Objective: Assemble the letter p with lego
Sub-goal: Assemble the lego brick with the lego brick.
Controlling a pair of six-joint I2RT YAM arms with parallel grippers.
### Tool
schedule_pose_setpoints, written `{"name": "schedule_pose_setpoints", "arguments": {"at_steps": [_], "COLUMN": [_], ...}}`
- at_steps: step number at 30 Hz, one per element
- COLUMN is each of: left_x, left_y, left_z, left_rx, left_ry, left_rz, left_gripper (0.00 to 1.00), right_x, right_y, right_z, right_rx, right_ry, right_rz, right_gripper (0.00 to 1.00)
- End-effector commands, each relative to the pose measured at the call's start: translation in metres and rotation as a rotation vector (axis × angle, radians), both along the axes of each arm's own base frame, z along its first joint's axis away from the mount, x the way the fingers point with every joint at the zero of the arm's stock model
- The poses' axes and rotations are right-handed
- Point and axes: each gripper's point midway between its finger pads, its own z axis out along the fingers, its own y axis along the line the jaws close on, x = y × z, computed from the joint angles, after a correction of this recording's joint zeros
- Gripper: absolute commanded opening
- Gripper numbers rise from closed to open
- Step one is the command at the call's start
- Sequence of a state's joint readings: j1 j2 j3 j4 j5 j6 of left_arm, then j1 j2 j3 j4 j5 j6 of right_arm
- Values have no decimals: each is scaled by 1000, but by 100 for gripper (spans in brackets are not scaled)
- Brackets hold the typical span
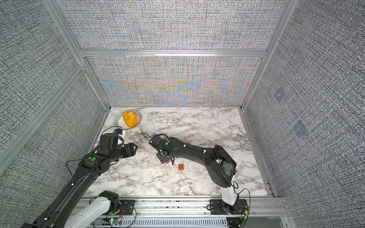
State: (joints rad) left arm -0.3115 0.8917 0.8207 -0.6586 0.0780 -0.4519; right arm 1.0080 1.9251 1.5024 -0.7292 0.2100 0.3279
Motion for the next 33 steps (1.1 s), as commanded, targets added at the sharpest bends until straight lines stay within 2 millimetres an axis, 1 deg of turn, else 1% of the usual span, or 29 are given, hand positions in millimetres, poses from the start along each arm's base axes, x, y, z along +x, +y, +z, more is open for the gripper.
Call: {"name": "schedule_pose_setpoints", "arguments": {"at_steps": [1, 5, 7, 9, 11, 15, 23, 27, 33], "left_x": [1, 2, 1, 1, 2, 2, 2, 2, 2], "left_y": [-1, -2, -2, -2, -2, -3, -2, -2, -3], "left_z": [3, 2, 3, 2, 3, 3, 2, 3, 2], "left_rx": [-4, -7, -7, -8, -9, -10, -9, -10, -11], "left_ry": [-14, -14, -16, -15, -16, -17, -15, -17, -15], "left_rz": [-6, -10, -10, -11, -11, -13, -12, -12, -13], "left_gripper": [69, 69, 69, 70, 70, 70, 70, 70, 70], "right_x": [-7, -5, -5, -2, 1, 5, 11, 15, 14], "right_y": [-22, -20, -18, -16, -16, -16, -8, -3, 1], "right_z": [-14, -19, -20, -18, -14, -7, 4, 13, 13], "right_rx": [-71, -67, -65, -62, -59, -52, -16, 4, 9], "right_ry": [43, 54, 54, 44, 30, 7, -18, -39, -35], "right_rz": [-160, -223, -233, -250, -261, -268, -264, -260, -245], "right_gripper": [17, 18, 21, 23, 26, 37, 50, 51, 51]}}
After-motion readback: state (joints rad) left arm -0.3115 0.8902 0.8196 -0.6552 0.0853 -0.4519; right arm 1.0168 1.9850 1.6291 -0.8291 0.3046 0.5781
